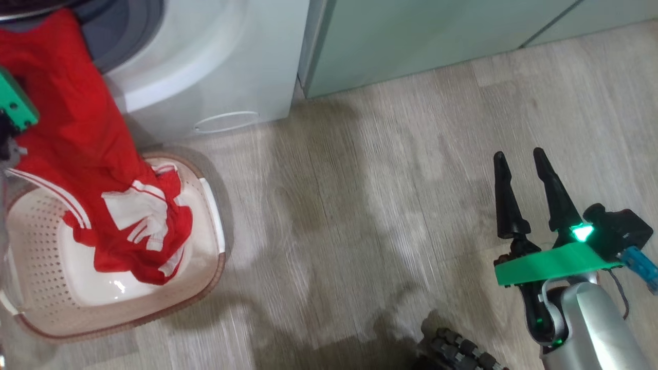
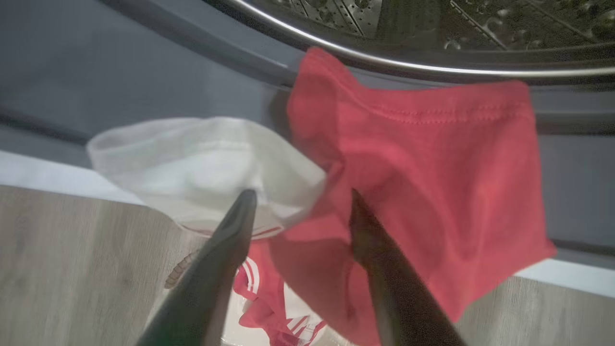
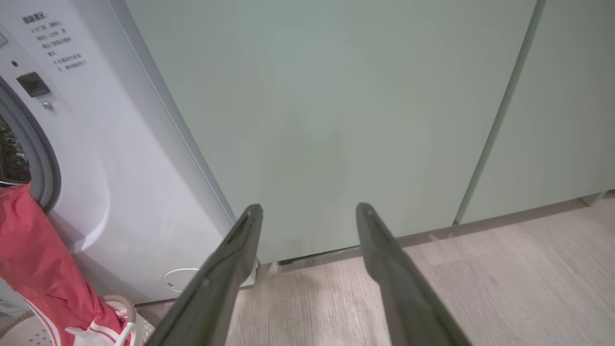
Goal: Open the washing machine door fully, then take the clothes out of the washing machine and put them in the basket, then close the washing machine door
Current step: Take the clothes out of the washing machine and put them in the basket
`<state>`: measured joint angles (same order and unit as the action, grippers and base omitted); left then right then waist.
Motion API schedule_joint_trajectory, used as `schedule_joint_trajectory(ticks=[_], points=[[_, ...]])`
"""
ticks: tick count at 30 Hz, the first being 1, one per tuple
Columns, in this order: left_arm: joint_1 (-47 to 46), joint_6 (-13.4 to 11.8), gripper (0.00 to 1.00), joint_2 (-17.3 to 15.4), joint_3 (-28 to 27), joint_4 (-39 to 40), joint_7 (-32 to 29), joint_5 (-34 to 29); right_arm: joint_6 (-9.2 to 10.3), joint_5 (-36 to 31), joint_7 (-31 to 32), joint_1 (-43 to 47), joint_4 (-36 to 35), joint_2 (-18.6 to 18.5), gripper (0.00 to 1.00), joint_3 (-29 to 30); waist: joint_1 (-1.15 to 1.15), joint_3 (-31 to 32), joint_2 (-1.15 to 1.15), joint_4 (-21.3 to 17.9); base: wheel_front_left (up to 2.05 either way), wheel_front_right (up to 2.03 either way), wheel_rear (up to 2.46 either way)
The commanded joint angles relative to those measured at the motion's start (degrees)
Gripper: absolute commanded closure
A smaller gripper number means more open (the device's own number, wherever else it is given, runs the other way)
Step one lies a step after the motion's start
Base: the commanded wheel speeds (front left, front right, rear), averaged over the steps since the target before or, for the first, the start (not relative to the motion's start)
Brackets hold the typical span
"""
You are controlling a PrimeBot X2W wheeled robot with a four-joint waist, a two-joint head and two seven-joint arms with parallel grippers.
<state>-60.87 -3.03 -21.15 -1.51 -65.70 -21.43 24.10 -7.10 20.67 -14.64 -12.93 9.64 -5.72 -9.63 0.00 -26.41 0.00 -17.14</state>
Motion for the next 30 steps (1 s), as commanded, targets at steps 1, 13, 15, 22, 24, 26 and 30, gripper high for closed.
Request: schedule_joint_trajectory(ticks=[1, 13, 15, 22, 24, 26, 30], points=[[-2.24, 0.27, 0.33, -2.79, -0.76, 0.66, 0.28, -0.04, -0.39, -0.23, -0.36, -0.66, -1.97, -0.06, 0.00, -0.58, 0.00, -1.21, 0.00, -0.49, 0.00, 0.00, 0.00], [0.33, 4.24, 1.00, -0.53, 3.14, -4.34, 7.86, -2.03, -0.39, -0.50, -0.36, -0.48, -0.98, 0.47, 0.00, -0.18, 0.00, 1.76, 0.00, 1.24, 0.00, 0.00, 0.00], [2.50, 4.86, 1.00, 0.52, 3.95, -4.62, 10.62, -2.50, -0.39, -0.43, -0.36, 0.04, -0.72, 0.24, 0.00, -0.25, 0.00, 3.66, 0.00, 1.91, 0.00, 0.00, 0.00], [11.32, 6.28, 1.00, 4.70, 5.87, -5.19, 18.71, -3.07, -0.39, -0.02, -0.36, 2.07, 0.13, -0.84, 0.00, -0.95, 0.00, 10.23, 0.00, 4.58, 0.00, 0.00, 0.00], [13.88, 6.15, 1.00, 5.86, 6.35, -5.28, 20.35, -3.22, -0.39, 0.14, -0.36, 2.66, 0.28, -1.18, 0.00, -1.06, 0.00, 11.78, 0.00, 5.34, 0.00, 0.00, 0.00], [16.18, 6.16, 1.00, 7.07, 6.78, -5.43, 21.18, -3.23, -0.39, 0.31, -0.36, 3.05, 0.35, -1.55, 0.00, -1.40, 0.00, 12.69, 0.00, 5.95, 0.00, 0.00, 0.00], [18.81, 6.62, 1.00, 8.64, 7.01, -5.74, 21.44, -2.73, -0.39, 0.44, -0.36, 3.05, 0.28, -1.78, 0.00, -1.81, 0.00, 13.00, 0.00, 6.42, 0.00, 0.00, 0.00]])
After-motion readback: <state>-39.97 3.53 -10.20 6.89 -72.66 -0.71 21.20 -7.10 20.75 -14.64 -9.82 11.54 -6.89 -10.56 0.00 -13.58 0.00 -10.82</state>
